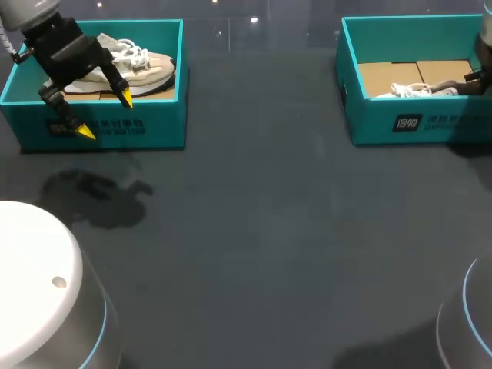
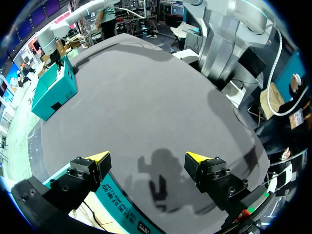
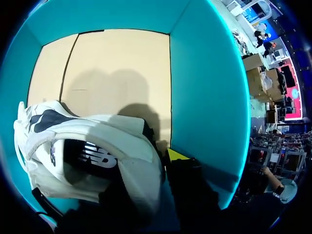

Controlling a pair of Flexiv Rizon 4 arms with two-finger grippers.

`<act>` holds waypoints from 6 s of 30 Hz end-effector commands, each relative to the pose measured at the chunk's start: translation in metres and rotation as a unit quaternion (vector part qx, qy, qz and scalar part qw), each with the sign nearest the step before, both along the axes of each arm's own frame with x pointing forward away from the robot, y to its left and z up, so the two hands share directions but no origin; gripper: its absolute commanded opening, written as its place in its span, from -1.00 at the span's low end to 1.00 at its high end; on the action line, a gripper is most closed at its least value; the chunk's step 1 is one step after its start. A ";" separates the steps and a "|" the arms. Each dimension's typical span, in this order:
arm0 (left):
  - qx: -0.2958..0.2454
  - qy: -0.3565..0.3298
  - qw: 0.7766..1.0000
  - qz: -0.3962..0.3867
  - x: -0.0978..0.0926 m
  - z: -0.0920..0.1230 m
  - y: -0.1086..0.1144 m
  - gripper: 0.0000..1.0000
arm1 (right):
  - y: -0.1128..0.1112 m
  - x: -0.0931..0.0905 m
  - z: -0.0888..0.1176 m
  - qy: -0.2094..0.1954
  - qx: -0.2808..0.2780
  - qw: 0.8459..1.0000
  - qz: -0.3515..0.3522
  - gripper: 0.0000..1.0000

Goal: Take the shoe out of the shoebox, open the shoe tongue, remove and reinsert the insole, then place the shoe into the shoebox

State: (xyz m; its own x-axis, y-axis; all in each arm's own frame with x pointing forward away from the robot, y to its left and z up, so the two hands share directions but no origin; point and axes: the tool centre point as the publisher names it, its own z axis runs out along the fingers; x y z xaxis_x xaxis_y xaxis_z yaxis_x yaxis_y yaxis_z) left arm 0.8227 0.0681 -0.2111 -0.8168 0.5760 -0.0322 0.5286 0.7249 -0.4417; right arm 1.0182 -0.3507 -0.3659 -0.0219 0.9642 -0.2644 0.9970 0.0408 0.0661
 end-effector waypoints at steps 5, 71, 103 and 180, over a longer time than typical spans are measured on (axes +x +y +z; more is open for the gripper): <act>0.001 0.000 1.000 0.000 0.000 0.000 0.001 1.00 | 0.003 0.003 -0.001 0.002 0.006 1.000 0.001 -1.00; 0.001 0.000 1.000 0.000 0.000 0.000 0.001 1.00 | 0.164 -0.151 0.148 -0.044 0.036 0.998 -0.039 1.00; 0.039 -0.003 0.998 -0.054 0.031 -0.006 0.021 1.00 | 0.176 -0.230 0.126 -0.030 0.057 0.998 0.021 1.00; 0.193 -0.189 0.860 -0.433 0.351 -0.070 0.173 1.00 | 0.176 -0.230 0.126 -0.030 0.057 0.998 0.021 1.00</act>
